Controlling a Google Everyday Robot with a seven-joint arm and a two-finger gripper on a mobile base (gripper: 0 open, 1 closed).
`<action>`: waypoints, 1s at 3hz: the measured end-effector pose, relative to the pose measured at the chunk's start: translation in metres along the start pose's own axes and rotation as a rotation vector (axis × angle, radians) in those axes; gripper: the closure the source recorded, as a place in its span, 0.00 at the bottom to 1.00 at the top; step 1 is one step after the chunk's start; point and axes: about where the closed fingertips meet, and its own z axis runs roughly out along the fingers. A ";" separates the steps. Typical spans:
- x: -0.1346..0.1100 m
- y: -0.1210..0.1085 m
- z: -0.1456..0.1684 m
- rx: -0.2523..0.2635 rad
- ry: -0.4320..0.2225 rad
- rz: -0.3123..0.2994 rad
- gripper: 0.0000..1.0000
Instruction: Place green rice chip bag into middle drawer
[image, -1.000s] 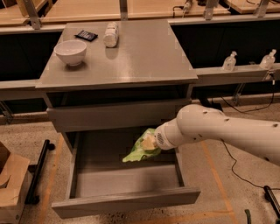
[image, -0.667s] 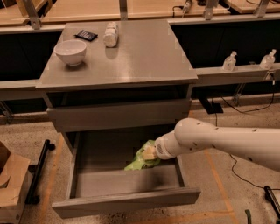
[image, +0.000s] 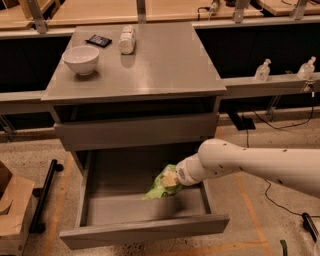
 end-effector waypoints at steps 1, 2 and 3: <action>0.002 -0.011 0.020 -0.041 -0.013 -0.009 1.00; 0.011 -0.023 0.047 -0.100 -0.017 0.011 0.82; 0.027 -0.026 0.079 -0.174 0.003 0.050 0.58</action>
Offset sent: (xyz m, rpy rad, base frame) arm 0.0248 -0.0023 -0.0893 0.1643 0.0582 0.0378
